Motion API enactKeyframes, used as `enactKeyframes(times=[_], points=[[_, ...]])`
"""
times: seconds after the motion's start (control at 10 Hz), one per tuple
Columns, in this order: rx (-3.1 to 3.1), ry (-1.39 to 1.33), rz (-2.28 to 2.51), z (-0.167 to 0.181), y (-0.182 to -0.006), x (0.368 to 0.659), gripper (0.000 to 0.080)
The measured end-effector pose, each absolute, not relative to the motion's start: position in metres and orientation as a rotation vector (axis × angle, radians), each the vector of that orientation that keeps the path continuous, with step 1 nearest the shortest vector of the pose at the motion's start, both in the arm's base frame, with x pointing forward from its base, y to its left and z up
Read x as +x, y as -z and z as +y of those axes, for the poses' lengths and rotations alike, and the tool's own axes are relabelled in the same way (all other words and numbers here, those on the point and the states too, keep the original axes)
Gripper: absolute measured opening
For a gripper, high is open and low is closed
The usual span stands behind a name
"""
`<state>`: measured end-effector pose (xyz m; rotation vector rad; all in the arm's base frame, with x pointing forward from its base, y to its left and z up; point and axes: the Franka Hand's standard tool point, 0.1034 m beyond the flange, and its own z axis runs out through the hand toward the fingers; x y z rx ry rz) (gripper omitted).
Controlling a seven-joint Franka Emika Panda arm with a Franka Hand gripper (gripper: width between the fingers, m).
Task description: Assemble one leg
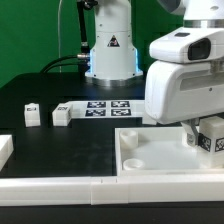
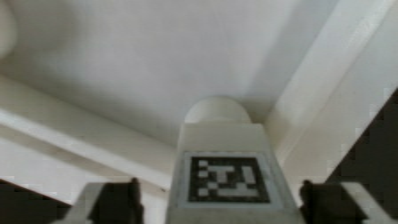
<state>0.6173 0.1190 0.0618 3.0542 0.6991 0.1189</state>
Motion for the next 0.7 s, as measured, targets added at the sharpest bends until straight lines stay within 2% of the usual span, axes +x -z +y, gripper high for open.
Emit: enactKeyframes(times=[0.1, 0.3, 0.7], points=[[3.062, -0.119, 0.665, 0.1189, -0.0618, 0.6173, 0.0289], [3.082, -0.120, 0.588, 0.1192, -0.0618, 0.6173, 0.0289], [3.153, -0.157, -0.296, 0.1200, -0.0613, 0.6169, 0.0289]])
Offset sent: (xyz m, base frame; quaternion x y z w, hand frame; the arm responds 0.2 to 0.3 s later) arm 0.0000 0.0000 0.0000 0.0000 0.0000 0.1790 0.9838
